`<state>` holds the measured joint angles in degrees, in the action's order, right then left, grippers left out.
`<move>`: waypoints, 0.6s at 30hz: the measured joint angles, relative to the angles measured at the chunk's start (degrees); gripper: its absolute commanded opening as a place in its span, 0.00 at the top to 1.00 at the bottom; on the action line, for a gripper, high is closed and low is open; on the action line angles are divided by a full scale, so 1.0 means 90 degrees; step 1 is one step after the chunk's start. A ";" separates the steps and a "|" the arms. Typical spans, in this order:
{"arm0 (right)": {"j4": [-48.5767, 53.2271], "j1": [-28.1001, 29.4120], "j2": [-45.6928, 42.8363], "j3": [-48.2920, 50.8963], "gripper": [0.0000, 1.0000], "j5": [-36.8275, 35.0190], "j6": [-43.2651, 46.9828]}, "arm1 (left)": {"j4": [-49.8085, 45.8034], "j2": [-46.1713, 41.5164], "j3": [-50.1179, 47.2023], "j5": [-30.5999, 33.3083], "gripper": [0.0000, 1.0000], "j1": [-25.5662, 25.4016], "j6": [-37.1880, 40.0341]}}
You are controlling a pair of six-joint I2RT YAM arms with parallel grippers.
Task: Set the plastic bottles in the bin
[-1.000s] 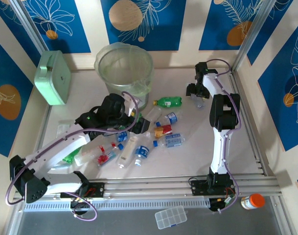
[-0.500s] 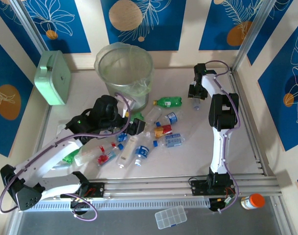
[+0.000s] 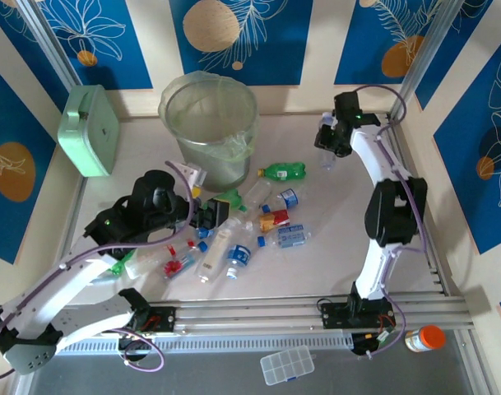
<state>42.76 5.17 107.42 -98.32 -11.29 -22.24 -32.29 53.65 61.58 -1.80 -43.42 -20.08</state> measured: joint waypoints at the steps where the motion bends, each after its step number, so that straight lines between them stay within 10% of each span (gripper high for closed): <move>1: -0.0112 0.0019 -0.0245 0.0085 0.56 0.0100 -0.0070 | 0.0012 -0.0087 -0.0044 0.0051 0.01 0.0000 -0.0039; 18: -0.2414 0.1341 -0.2132 0.0680 0.56 0.2773 -0.1384 | 0.0340 -0.1545 -0.0780 0.1914 0.01 0.0000 -0.0843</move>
<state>21.04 17.23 88.23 -92.20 13.67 -34.70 -29.23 39.75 54.57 15.42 -43.42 -27.66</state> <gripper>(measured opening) 0.449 0.994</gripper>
